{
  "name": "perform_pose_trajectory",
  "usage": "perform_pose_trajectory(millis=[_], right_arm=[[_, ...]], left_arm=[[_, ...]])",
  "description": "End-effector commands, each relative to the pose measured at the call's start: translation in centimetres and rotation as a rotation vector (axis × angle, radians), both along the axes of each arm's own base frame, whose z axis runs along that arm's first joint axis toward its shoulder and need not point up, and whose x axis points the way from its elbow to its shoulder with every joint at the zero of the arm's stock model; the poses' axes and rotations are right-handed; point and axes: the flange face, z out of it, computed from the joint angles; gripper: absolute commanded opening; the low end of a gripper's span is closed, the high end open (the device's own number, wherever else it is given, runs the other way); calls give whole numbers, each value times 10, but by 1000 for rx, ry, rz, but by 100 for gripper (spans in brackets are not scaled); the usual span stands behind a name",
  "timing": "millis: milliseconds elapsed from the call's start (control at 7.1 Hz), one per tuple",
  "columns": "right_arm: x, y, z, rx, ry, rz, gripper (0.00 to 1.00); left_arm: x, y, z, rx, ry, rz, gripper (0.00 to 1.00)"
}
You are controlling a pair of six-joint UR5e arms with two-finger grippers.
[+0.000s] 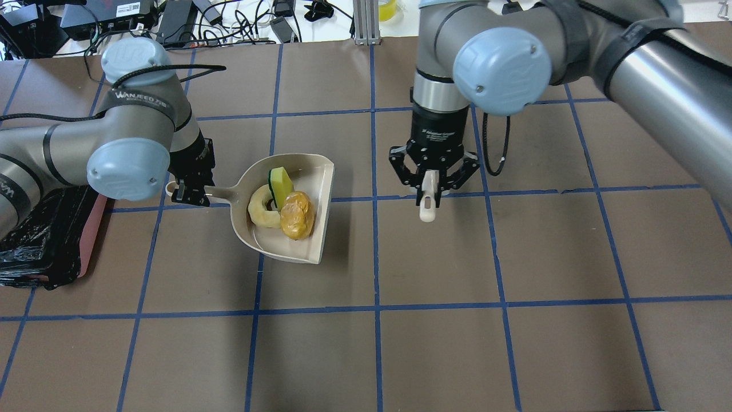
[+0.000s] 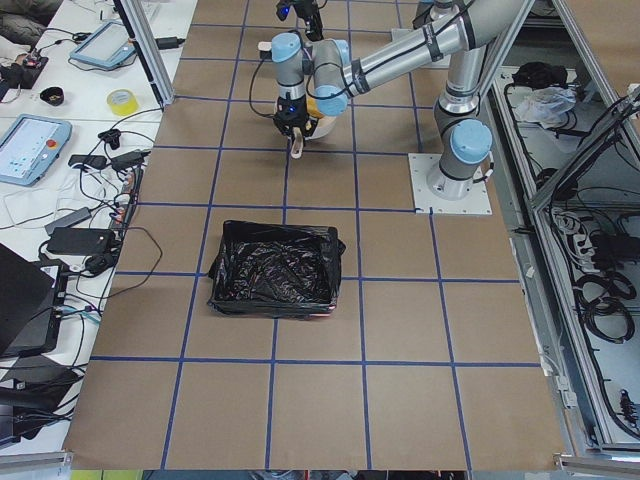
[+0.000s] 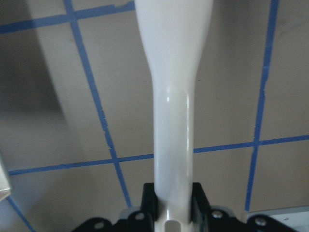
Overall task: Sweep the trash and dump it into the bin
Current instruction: 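Lift the brush away from the dustpan with the right gripper, then carry the dustpan over the black bin and tip it with the left gripper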
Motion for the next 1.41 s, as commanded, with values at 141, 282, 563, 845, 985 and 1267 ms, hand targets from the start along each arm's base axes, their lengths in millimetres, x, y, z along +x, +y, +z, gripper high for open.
perform_pose_trajectory(millis=[141, 282, 563, 845, 985, 1267], right_arm=[[-167, -52, -24, -10, -22, 79, 6], [-205, -64, -33, -24, 21, 73, 5], [-278, -76, -51, -38, 31, 102, 3], [-318, -95, -91, -63, 31, 188, 2], [-323, -94, -100, -50, 23, 180, 2], [-331, -87, -125, -37, 14, 172, 2]], left_arm=[[59, -40, 54, -111, 76, 105, 0], [104, -50, 71, -152, 98, 158, 0], [220, -45, 76, -169, 144, 268, 0], [308, -30, 98, -164, 127, 253, 0], [348, -20, 103, -158, 92, 192, 0], [423, 0, 104, -153, 66, 90, 0]])
